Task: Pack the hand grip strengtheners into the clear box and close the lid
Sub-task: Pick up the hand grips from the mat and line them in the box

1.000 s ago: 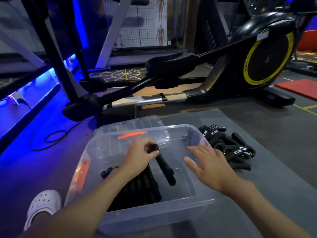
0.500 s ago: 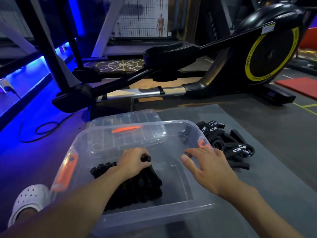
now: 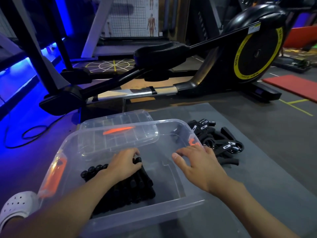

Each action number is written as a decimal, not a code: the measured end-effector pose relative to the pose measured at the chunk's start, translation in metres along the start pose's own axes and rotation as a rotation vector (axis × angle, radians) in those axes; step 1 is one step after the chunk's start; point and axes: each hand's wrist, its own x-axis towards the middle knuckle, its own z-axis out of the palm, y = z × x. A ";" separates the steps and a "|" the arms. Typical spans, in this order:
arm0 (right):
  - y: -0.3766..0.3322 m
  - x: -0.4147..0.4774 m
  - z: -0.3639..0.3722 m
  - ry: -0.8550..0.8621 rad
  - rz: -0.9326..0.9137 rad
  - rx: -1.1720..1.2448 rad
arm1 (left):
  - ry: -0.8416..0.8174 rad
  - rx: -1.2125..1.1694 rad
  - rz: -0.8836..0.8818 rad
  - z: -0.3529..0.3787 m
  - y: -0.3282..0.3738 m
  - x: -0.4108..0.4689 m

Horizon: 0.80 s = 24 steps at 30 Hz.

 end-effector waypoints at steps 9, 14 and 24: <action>0.022 -0.003 -0.016 0.474 0.204 0.788 | 0.335 -0.188 0.445 -0.026 0.149 -0.003; 0.106 -0.011 0.008 0.478 0.422 0.631 | 0.185 -0.059 0.464 0.007 0.204 0.012; 0.209 0.030 0.009 0.063 0.381 -0.008 | 0.008 0.274 0.331 0.032 0.197 0.029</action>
